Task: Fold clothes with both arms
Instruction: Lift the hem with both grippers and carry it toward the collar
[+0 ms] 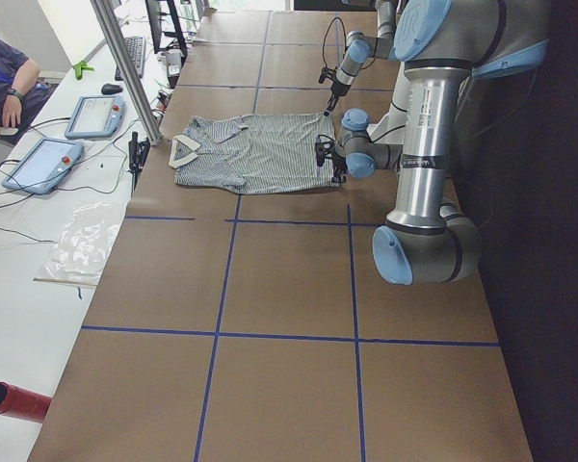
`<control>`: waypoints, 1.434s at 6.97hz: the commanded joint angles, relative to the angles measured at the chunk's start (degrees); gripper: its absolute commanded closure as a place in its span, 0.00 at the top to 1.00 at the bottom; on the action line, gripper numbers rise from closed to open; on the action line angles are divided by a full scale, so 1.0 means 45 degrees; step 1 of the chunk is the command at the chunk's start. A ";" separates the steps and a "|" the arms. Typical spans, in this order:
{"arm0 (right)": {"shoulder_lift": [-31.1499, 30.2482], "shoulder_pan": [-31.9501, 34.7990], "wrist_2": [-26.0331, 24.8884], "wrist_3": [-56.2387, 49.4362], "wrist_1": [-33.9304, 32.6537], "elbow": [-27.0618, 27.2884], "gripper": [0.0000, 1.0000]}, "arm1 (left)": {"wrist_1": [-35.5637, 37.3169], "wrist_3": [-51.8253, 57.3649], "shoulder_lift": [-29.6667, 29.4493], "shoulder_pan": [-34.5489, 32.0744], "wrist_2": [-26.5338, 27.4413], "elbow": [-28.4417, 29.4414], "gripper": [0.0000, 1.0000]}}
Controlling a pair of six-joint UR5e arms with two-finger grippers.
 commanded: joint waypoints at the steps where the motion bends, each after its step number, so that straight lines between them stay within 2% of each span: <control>1: -0.1136 0.0352 0.0109 -0.0084 -0.0139 0.1944 0.00 | 0.2009 0.0185 -0.0054 -0.0135 -0.0561 -0.2164 0.00; 2: -0.2383 0.0334 0.0225 -0.0084 -0.0506 0.3890 0.00 | 0.5219 0.0167 -0.0692 -0.0097 -0.1340 -0.4406 0.00; 3: -0.2647 0.0334 0.0884 -0.0084 -0.2231 0.5901 0.00 | 0.7822 0.0148 -0.2110 -0.0174 -0.1425 -0.5975 0.00; 4: -0.2591 0.0315 0.1490 -0.0084 -0.4201 0.7893 0.00 | 0.9550 0.0128 -0.3516 -0.0291 -0.1561 -0.6475 0.00; 5: -0.2320 0.0740 0.2288 -0.0084 -0.5497 0.9073 0.00 | 0.9935 0.0128 -0.3878 -0.0717 -0.2162 -0.6480 0.00; 6: -0.1853 0.1247 0.2683 -0.0142 -0.5993 0.8950 0.00 | 0.9938 0.0167 -0.3882 -0.0973 -0.2322 -0.6422 0.00; 7: -0.0244 0.1716 0.2706 -0.0974 -0.6482 0.8020 0.00 | 0.9900 0.0573 -0.3959 -0.1091 -0.2285 -0.6015 0.00; 8: 0.2209 0.2823 0.2707 -0.1910 -0.6912 0.5923 0.00 | 0.9861 0.1389 -0.4134 -0.1982 -0.2246 -0.5295 0.00; 9: 0.3123 0.4168 0.3364 -0.2442 -0.6839 0.4452 0.00 | 0.9822 0.2229 -0.4310 -0.2958 -0.2323 -0.4495 0.00; 10: 0.3364 0.5516 0.4318 -0.3394 -0.6761 0.3992 0.00 | 0.9802 0.2740 -0.4640 -0.3683 -0.2324 -0.3830 0.00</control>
